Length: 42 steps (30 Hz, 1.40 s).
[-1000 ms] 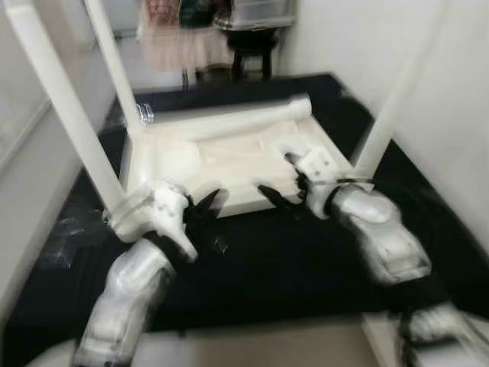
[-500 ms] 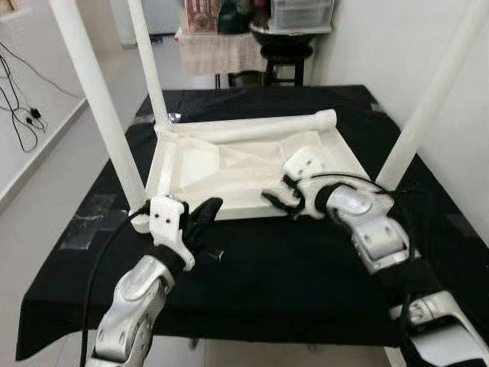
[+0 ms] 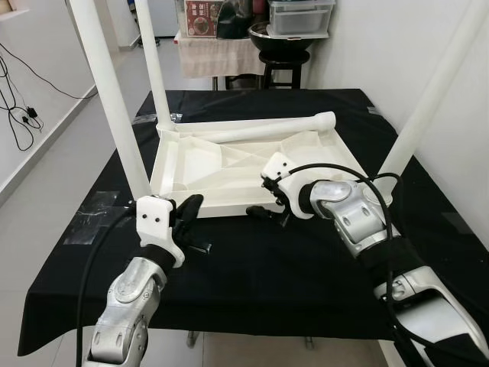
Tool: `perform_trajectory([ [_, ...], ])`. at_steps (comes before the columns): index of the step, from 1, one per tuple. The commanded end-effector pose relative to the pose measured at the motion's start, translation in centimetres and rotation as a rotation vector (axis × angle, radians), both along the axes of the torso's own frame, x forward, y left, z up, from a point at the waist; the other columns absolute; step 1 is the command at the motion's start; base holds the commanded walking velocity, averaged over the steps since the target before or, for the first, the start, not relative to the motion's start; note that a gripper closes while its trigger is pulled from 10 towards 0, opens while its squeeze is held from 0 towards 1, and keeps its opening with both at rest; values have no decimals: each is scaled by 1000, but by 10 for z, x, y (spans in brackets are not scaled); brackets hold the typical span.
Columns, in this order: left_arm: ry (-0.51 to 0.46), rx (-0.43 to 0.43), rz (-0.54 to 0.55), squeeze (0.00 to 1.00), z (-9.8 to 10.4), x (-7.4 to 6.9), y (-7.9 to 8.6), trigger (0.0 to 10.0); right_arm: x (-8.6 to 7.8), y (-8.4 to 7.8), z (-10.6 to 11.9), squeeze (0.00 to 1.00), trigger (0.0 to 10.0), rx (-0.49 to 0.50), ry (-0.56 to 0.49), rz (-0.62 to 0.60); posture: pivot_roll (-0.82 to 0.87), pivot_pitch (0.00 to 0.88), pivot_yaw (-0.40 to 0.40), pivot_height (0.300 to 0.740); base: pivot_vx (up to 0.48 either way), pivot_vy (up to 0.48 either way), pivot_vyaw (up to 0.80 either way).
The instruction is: Building children table
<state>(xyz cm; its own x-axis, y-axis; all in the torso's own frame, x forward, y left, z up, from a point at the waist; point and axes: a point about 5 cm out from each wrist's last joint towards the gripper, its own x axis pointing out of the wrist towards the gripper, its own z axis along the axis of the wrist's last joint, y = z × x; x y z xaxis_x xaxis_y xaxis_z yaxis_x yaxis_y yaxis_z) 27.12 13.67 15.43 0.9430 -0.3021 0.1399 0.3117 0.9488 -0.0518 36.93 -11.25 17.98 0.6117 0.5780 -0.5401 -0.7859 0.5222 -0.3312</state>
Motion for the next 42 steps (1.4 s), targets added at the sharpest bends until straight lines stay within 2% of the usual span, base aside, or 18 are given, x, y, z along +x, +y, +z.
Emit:
perform_trajectory([
  [1,12,25,18,0,-3,-1,3,10000,0,5,0,0,10000,-21,15,20,-40,67,-15,740,0,0,0],
  [7,17,33,51,0,-4,-1,6,10000,4,14,-6,0,10000,-80,103,26,-37,73,-17,740,0,0,0],
  [11,18,34,58,0,-4,-1,6,10000,7,15,-7,0,10000,-94,128,13,-34,76,-18,740,0,0,0],
  [13,20,34,59,0,-4,-1,6,10000,9,15,-10,0,10000,-132,179,-7,-33,77,-18,740,0,0,0],
  [14,20,34,59,0,-4,-1,6,10000,9,15,-12,0,8118,-144,197,-11,-32,78,-19,740,0,0,0],
  [15,21,35,59,0,-4,-1,5,10000,9,15,-13,0,3529,-152,211,-14,-32,78,-19,740,0,0,0],
  [16,21,35,59,0,-4,-1,5,10000,9,15,-14,0,0,-162,216,-13,-31,78,-20,740,0,0,0],
  [25,20,35,64,0,-3,0,5,10000,8,16,-15,0,0,-170,255,-6,-27,77,-25,740,0,0,0],
  [36,22,32,62,0,-4,1,5,10000,0,23,-9,0,0,-98,327,59,-30,74,-21,740,0,0,0],
  [39,22,33,63,0,-4,1,6,10000,-28,43,2,0,0,68,414,213,-29,76,-20,740,0,0,0],
  [40,22,33,63,0,-4,1,6,10000,-28,43,2,0,0,68,414,213,-29,76,-20,740,0,0,0],
  [42,22,32,65,0,-4,1,6,10000,-38,48,-1,0,0,92,434,242,-30,76,-21,740,0,0,0],
])
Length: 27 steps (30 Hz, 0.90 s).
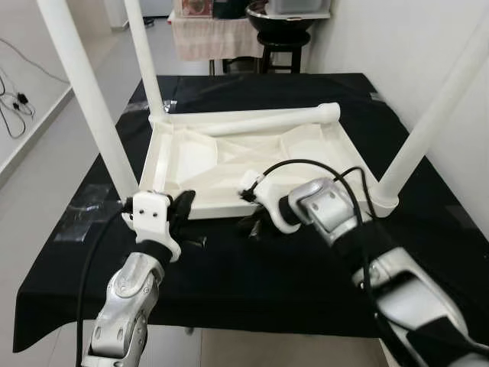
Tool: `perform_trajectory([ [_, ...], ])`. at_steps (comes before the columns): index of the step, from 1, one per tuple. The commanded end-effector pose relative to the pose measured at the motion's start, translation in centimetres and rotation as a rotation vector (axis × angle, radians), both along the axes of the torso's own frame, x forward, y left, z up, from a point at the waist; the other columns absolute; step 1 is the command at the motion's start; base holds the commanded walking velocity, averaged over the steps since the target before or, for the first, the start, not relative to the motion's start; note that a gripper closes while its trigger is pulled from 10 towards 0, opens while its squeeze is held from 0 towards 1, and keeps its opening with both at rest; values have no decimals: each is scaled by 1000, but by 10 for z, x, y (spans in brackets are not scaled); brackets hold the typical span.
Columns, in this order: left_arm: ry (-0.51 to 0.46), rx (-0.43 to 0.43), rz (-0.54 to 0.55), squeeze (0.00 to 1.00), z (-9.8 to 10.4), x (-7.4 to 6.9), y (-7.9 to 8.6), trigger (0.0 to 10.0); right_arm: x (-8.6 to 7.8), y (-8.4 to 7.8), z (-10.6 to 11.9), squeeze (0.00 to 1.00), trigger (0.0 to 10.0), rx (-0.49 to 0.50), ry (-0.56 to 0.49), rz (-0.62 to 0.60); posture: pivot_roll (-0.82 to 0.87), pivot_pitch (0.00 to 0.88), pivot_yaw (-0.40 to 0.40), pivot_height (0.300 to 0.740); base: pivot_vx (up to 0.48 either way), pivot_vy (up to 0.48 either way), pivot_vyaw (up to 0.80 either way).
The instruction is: Building children table
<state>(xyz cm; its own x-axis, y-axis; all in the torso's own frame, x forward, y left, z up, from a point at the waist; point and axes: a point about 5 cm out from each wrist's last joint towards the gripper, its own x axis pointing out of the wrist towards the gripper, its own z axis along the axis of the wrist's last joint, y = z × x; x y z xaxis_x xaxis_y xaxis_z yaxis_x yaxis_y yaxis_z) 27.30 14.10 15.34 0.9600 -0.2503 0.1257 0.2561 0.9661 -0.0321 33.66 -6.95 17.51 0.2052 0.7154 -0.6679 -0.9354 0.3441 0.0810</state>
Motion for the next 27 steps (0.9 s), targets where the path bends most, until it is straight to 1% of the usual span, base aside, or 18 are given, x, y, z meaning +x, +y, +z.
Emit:
perform_trajectory([
  [1,14,8,7,0,-3,0,2,10000,-5,5,4,0,0,19,4,24,-30,76,-21,740,0,0,0],
  [3,14,7,8,0,-3,0,2,10000,-7,4,-3,0,0,5,8,7,-32,76,-20,740,0,0,0],
  [4,14,6,7,0,-3,0,1,10000,-4,5,-5,0,0,8,-22,-16,-32,76,-20,740,0,0,0],
  [6,15,5,6,0,-3,0,1,10000,-2,5,-6,0,0,11,-45,-33,-32,76,-20,740,0,0,0],
  [7,15,5,5,0,-3,0,1,10000,2,7,-3,0,3451,42,-90,-52,-31,76,-20,740,0,0,0],
  [8,15,5,5,0,-3,0,1,10000,2,7,-3,0,3451,42,-90,-52,-31,76,-20,740,0,0,0],
  [9,15,5,4,0,-3,0,1,10000,10,8,5,0,10000,90,-162,-72,-28,76,-23,740,0,0,0],
  [10,15,4,4,0,-3,0,1,10000,17,7,13,125,10000,128,-195,-108,-27,75,-25,740,0,0,0],
  [11,15,4,4,0,-3,0,1,10000,17,7,13,125,10000,128,-195,-108,-27,75,-25,740,0,0,0],
  [12,15,4,4,0,-3,0,0,10000,22,5,18,1000,10000,152,-212,-134,-27,75,-25,740,0,0,0],
  [13,15,4,4,0,-3,0,0,10000,22,5,18,1000,10000,152,-212,-134,-27,75,-25,740,0,0,0],
  [15,14,2,5,0,-3,0,0,10000,33,-5,25,1000,10000,133,-264,-218,-32,75,-28,740,0,0,0],
  [17,13,0,3,0,-3,0,0,10000,40,-15,31,1000,10000,54,-355,-267,-33,75,-28,740,0,0,0],
  [18,13,0,3,0,-3,0,0,10000,40,-15,31,1000,10000,54,-355,-267,-33,75,-28,740,0,0,0],
  [19,13,0,2,0,-3,0,0,10000,43,-20,31,1000,10000,-10,-400,-276,-34,76,-25,740,0,0,0],
  [20,13,0,2,0,-3,0,0,10000,43,-20,31,1000,10000,-10,-400,-276,-34,76,-25,740,0,0,0],
  [22,16,1,-5,0,-3,-1,-1,10000,47,-30,29,1000,10000,-132,-456,-258,-32,77,-24,740,0,0,0],
  [27,18,2,-8,0,-3,-1,-1,10000,50,-34,31,1000,10000,-157,-472,-234,-31,77,-22,740,0,0,0],
])
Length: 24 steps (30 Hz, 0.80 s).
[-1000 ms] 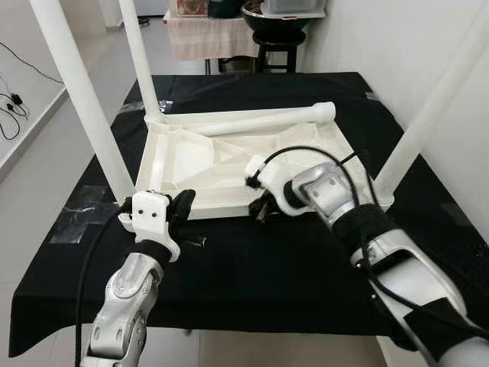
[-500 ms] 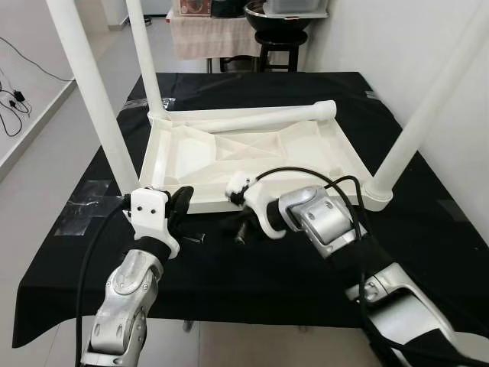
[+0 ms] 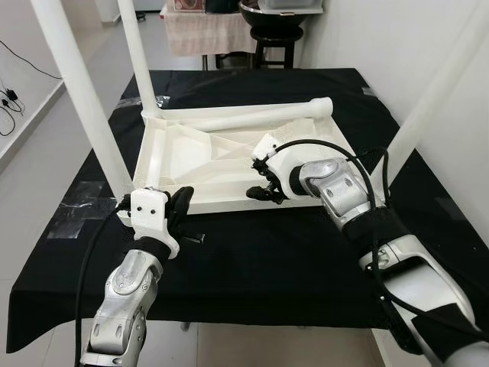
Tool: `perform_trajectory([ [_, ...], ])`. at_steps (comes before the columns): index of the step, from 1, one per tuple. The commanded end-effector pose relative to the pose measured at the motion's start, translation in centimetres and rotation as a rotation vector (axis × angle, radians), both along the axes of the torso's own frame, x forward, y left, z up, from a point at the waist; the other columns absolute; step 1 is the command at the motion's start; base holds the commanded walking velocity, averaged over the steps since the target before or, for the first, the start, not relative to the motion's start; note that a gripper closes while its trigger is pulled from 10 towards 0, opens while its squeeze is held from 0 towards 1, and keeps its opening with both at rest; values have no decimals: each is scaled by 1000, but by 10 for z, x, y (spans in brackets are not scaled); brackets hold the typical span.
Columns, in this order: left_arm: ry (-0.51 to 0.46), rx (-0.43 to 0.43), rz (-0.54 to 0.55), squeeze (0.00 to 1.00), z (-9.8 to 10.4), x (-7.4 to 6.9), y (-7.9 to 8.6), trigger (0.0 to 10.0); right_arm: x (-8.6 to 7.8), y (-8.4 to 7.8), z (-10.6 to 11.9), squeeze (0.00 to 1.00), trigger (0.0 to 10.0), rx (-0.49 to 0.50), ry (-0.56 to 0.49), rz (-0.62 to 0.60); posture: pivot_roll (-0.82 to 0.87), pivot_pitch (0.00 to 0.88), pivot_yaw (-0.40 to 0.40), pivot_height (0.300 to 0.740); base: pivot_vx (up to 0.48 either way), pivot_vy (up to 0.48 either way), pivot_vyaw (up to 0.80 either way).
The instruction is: Building children table
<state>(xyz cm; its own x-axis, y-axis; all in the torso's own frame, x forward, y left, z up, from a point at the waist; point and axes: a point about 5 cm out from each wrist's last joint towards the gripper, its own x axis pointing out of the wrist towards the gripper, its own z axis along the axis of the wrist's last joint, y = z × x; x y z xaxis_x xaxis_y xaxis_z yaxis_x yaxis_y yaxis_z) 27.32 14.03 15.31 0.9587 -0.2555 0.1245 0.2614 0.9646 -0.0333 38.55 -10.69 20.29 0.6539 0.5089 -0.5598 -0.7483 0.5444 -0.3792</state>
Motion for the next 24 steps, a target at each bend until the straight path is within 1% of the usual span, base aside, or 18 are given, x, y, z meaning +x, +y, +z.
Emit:
perform_trajectory([
  [1,17,3,-3,0,-3,-2,0,10000,2,3,4,1000,10000,-21,-21,25,-31,77,-22,740,0,0,0],
  [2,17,5,-7,0,-3,-2,0,10000,4,2,7,1000,10000,-35,-36,31,-31,77,-22,740,0,0,0],
  [3,17,7,-11,0,-3,-2,0,10000,5,1,8,933,10000,-46,-36,34,-29,76,-22,740,0,0,0],
  [5,18,9,-16,0,-3,-2,-1,10000,6,0,8,933,10000,-57,-29,43,-29,76,-22,740,0,0,0],
  [6,19,11,-22,0,-4,-3,-2,10000,7,-1,8,0,10000,-70,-21,52,-25,76,-21,740,0,0,0],
  [12,21,16,-45,0,-4,-4,-4,10000,10,-2,5,0,10000,-92,8,43,-20,82,-25,740,0,0,0],
  [13,21,17,-56,0,-4,-6,-5,10000,13,-2,3,0,10000,-98,23,19,-12,88,-29,740,0,0,0],
  [14,20,19,-85,0,-3,-9,-8,10000,16,-3,0,0,10000,-110,41,-30,-6,96,-31,740,0,0,0],
  [15,20,19,-85,0,-3,-9,-8,10000,16,-3,0,0,10000,-110,41,-30,-6,96,-31,740,0,0,0],
  [16,20,19,-99,0,-3,-11,-9,10000,17,-5,-2,0,10000,-132,39,-56,6,105,-33,740,0,0,0],
  [20,21,19,-120,0,-2,-15,-10,10000,19,-8,-5,0,10000,-168,29,-77,16,118,-36,740,0,0,0],
  [22,24,18,-147,0,-1,-20,-12,10000,19,-10,-7,0,10000,-191,36,-76,26,137,-40,740,0,0,0],
  [23,24,18,-147,0,-1,-20,-12,10000,19,-10,-7,0,10000,-191,36,-76,26,137,-40,740,0,0,0],
  [24,28,12,-168,0,-1,-24,-14,10000,19,-11,-8,0,10000,-208,50,-65,28,149,-46,740,0,0,0],
])
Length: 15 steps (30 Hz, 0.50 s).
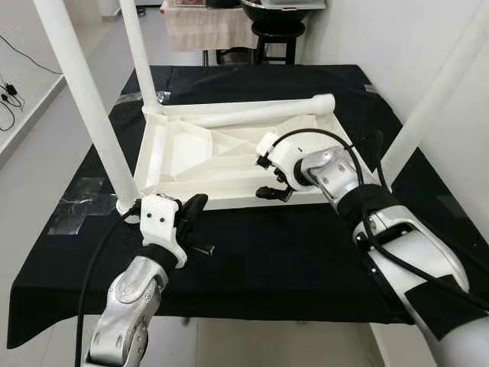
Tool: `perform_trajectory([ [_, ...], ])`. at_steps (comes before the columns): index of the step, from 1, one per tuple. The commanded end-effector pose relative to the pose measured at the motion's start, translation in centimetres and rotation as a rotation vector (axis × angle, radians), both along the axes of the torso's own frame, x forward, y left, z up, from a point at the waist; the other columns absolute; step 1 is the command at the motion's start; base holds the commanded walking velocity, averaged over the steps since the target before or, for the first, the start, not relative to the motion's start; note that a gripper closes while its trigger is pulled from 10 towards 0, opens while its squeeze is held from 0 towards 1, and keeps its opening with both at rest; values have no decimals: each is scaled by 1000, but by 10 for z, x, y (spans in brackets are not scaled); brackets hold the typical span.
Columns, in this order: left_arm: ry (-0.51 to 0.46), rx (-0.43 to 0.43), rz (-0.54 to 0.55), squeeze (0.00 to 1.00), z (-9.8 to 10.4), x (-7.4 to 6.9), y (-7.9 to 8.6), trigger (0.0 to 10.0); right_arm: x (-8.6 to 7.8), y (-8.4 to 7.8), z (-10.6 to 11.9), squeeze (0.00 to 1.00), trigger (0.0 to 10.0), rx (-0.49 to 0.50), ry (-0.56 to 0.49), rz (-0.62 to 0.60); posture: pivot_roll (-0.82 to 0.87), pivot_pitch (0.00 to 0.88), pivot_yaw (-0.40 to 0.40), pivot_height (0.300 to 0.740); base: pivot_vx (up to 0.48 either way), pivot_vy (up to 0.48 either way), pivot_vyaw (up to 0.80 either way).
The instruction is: Building children table
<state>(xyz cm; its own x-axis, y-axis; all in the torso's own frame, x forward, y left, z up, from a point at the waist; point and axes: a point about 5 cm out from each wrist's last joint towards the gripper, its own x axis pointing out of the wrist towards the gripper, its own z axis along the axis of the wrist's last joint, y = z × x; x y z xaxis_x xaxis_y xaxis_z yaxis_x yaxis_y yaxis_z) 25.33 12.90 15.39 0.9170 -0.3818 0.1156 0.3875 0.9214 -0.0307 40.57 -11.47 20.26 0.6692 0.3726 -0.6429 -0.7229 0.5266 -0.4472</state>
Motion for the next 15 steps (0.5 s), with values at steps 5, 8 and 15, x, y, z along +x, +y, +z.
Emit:
perform_trajectory([
  [5,24,1,-40,0,-2,-7,-3,10000,-1,-5,-7,0,10000,-71,34,0,28,167,-50,740,0,0,0],
  [8,29,-5,-47,0,-1,-10,-4,10000,-2,-4,-4,0,10000,-79,74,49,29,179,-54,740,0,0,0],
  [15,38,-10,-57,0,-1,-11,-6,10000,-3,6,23,0,10000,92,126,208,28,179,-58,740,0,0,0],
])
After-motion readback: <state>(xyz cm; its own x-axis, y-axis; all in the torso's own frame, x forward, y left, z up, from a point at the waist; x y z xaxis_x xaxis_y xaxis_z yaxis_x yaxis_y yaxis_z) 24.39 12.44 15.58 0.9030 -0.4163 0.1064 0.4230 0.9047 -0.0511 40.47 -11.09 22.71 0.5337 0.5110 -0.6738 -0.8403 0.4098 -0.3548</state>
